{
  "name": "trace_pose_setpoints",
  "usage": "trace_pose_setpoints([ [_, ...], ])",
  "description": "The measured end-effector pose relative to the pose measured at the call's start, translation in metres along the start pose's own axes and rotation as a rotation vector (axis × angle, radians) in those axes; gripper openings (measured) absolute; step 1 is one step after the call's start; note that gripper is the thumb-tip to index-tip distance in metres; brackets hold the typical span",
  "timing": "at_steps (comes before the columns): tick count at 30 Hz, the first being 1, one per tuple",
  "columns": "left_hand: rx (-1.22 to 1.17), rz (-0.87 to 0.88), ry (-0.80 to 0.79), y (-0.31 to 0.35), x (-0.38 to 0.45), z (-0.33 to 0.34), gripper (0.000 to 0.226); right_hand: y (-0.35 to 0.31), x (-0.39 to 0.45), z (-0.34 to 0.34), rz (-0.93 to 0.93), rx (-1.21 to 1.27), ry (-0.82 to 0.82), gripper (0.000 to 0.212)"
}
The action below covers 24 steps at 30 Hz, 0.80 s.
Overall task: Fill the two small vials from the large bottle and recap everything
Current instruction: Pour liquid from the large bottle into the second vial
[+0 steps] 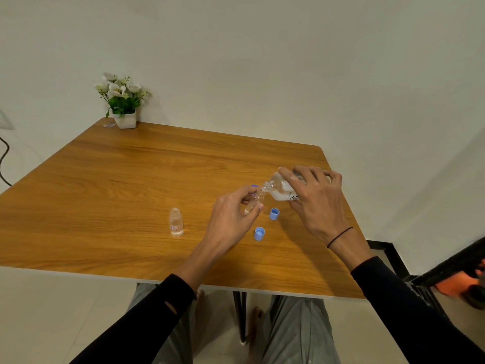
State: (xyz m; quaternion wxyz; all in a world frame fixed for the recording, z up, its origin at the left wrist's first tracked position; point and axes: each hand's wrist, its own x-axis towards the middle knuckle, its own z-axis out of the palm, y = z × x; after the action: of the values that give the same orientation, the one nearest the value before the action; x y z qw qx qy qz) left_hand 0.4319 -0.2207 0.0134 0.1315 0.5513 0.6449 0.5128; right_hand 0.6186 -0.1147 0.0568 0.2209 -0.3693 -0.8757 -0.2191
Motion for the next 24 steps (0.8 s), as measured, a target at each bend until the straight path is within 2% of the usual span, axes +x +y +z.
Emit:
trace_pose_setpoints([
  [24, -0.008, -0.002, -0.005, 0.0025, -0.0024, -0.0009, 0.037, -0.0001, -0.0005, -0.0023, -0.015, -0.01, 0.027, 0.082],
])
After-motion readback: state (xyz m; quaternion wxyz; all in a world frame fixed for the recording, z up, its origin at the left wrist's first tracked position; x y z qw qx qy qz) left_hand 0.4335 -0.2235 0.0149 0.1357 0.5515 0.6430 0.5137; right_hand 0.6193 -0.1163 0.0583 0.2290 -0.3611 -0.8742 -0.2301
